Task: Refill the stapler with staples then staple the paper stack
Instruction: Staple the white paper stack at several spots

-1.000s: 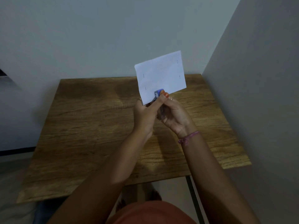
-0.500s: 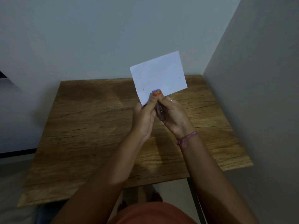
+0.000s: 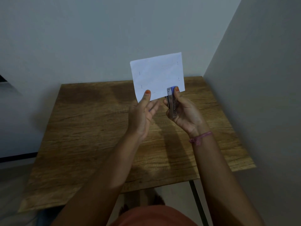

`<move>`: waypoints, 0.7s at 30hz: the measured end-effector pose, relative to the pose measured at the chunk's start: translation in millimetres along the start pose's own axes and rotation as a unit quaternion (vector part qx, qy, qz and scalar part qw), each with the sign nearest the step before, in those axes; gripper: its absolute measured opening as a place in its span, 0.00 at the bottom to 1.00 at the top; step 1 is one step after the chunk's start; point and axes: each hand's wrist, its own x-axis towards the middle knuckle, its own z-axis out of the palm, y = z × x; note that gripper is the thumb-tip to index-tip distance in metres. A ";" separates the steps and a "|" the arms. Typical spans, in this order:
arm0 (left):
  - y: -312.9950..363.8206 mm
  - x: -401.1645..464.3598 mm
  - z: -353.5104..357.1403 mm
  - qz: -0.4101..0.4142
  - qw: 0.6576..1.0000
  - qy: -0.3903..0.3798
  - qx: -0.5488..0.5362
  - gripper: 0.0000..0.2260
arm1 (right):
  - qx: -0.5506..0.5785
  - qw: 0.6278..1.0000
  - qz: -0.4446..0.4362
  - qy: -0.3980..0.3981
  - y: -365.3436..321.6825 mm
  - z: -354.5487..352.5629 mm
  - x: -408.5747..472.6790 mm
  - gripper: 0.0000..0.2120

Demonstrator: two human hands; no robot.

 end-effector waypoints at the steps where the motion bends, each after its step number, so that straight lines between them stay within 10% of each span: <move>1: 0.4 0.5 -0.2 0.004 1.000 0.000 0.005 0.08 | 0.004 1.000 -0.001 0.000 -0.1 0.0 0.0 0.15; 15: -5.5 5.1 -0.3 0.047 0.998 -0.025 0.032 0.10 | 0.037 0.999 -0.007 -0.008 -2.3 3.8 0.5 0.12; 21: -25.9 4.0 19.5 0.007 0.995 -0.015 0.098 0.26 | 0.086 0.996 -0.009 -0.030 4.8 12.0 -1.0 0.22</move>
